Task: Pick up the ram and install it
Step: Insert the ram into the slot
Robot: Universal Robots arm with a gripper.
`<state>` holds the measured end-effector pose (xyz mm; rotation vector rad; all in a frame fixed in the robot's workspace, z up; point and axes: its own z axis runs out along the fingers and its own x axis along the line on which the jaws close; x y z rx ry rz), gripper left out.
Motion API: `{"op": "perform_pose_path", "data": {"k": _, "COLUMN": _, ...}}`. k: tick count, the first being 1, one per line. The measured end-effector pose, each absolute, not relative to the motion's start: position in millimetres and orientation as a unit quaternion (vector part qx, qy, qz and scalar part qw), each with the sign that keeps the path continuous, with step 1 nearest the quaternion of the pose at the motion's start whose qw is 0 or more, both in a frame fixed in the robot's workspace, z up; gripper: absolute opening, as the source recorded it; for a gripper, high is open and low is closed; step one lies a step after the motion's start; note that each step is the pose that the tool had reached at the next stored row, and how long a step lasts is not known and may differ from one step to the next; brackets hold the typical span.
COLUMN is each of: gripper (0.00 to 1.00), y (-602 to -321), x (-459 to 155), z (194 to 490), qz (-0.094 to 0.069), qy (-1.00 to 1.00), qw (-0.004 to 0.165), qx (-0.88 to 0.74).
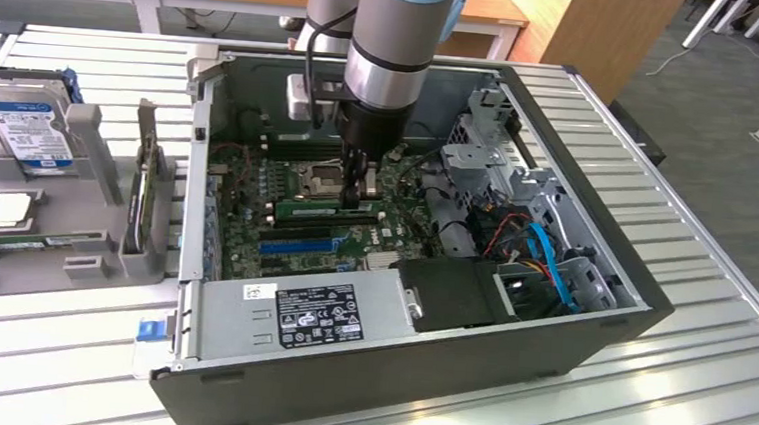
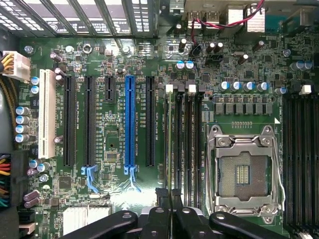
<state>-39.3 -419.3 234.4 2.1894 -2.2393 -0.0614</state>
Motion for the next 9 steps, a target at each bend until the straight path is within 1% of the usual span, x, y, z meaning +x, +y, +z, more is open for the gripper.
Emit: {"op": "perform_pose_path", "data": {"k": 9, "gripper": 0.12, "y": -418.4, "x": -39.3, "z": 233.8, "qz": -0.02, "qy": -0.715, "qw": 0.004, "qx": 0.699}}
